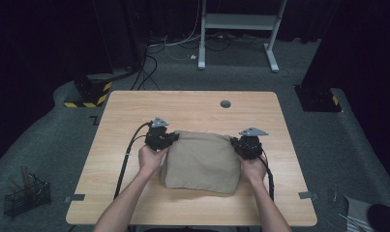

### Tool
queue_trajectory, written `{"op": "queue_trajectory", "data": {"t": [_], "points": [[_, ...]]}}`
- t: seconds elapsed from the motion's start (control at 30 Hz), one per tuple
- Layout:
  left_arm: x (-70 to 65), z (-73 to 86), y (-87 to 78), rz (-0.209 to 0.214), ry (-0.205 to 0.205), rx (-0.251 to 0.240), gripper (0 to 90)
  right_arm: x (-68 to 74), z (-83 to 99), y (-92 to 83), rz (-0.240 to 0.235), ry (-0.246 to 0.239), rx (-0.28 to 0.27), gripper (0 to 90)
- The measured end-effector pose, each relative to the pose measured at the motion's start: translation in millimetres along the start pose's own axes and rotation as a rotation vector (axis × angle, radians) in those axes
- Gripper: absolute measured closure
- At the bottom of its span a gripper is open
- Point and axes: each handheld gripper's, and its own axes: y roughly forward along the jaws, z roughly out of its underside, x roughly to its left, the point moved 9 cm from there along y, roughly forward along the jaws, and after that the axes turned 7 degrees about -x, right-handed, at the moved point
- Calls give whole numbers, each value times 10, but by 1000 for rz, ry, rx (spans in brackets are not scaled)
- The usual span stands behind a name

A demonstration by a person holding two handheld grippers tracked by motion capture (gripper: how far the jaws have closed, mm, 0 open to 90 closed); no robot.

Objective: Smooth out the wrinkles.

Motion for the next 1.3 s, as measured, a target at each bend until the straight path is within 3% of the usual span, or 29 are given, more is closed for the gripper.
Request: {"op": "queue_trajectory", "data": {"t": [1.3], "points": [[61,192,152,-22,-20,54,829,-73,248,189,16,48,64,839]]}}
